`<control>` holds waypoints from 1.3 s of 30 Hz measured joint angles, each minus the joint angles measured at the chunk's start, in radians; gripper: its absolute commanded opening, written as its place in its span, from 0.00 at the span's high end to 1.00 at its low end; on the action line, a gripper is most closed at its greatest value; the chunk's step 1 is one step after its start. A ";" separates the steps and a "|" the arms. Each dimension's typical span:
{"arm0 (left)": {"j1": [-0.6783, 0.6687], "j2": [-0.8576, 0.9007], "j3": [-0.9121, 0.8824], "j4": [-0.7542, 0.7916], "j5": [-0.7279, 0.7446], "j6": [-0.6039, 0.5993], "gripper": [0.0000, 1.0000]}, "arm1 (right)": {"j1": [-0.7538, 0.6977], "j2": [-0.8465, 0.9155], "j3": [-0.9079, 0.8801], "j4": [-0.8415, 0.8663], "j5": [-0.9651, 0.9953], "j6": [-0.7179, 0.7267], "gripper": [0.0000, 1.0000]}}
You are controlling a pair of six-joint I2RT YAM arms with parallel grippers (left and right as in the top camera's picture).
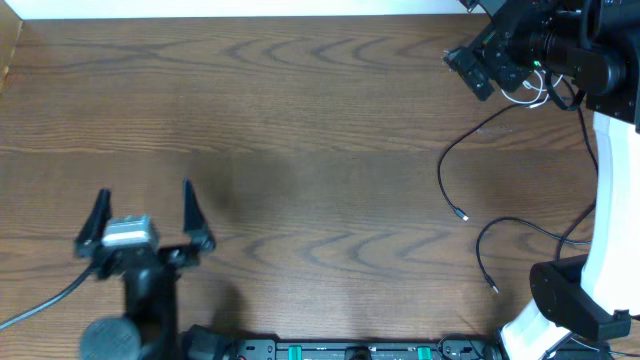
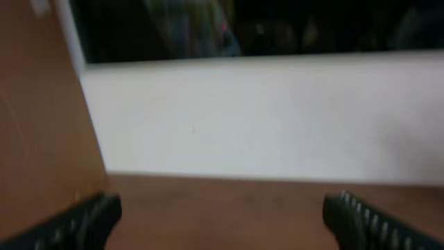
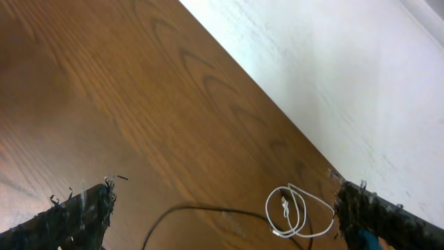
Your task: Untangle cables
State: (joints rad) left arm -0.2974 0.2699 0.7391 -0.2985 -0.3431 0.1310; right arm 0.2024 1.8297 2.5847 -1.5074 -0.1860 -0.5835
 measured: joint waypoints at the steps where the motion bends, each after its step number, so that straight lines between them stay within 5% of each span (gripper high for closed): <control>1: 0.002 -0.006 -0.076 0.087 -0.016 -0.001 0.02 | 0.000 0.000 0.000 0.000 0.000 0.000 0.01; 5: 0.058 -0.037 -0.292 0.301 -0.052 -0.003 0.02 | 0.000 0.000 0.000 0.000 0.000 0.000 0.01; 9: 0.169 -0.109 -0.426 0.347 -0.032 -0.023 0.02 | 0.000 0.000 0.000 0.001 0.000 0.000 0.01; 14: 0.274 -0.207 -0.493 0.307 0.027 -0.031 0.02 | 0.000 0.000 0.000 0.000 0.000 0.000 0.01; 25: 0.283 -0.258 -0.708 0.274 0.058 -0.057 0.02 | 0.000 0.000 0.000 -0.001 0.000 0.000 0.01; 39: 0.283 -0.259 -0.710 0.277 0.061 -0.076 0.02 | 0.000 0.000 0.000 0.000 0.000 0.000 0.01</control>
State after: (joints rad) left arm -0.0147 0.0109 0.0296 -0.0216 -0.2825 0.0555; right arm 0.2024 1.8297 2.5843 -1.5078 -0.1864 -0.5835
